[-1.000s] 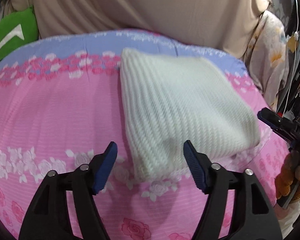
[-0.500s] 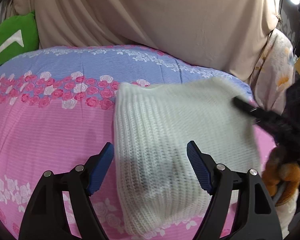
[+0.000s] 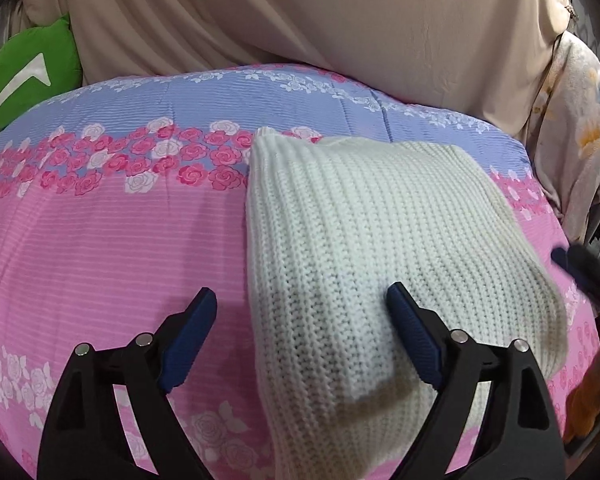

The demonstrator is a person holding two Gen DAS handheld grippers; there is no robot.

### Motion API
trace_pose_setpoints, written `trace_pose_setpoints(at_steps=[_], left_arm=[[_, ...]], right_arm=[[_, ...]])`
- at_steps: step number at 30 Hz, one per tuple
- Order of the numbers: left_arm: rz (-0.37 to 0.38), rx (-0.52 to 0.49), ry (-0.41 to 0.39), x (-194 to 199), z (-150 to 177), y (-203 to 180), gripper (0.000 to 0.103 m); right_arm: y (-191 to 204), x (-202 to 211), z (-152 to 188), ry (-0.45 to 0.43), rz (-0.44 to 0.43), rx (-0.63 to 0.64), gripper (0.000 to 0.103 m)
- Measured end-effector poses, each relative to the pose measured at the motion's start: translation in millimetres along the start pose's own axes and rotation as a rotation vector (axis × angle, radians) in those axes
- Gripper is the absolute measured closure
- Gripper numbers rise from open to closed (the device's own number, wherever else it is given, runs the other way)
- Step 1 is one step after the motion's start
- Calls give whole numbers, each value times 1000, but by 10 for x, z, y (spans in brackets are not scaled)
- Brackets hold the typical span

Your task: Fold small clothes

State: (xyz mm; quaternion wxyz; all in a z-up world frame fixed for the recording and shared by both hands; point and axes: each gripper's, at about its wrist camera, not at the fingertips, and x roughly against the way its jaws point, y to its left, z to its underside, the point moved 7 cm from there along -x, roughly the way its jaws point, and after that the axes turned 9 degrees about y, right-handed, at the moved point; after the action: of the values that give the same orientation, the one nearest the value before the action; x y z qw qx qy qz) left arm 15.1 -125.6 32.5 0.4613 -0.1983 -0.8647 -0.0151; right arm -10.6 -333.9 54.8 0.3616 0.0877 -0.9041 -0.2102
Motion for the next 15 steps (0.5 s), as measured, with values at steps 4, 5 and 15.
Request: trace_pose_setpoints(at_steps=[4, 5, 15], left_arm=[[22, -16, -25, 192, 107, -118, 19], [25, -22, -23, 212, 135, -154, 19], [-74, -75, 43, 81, 398, -189, 18]], right_arm=[[34, -101, 356, 46, -23, -28, 54], [42, -144, 400, 56, -35, -21, 60], [-177, -150, 658, 116, 59, -12, 95]])
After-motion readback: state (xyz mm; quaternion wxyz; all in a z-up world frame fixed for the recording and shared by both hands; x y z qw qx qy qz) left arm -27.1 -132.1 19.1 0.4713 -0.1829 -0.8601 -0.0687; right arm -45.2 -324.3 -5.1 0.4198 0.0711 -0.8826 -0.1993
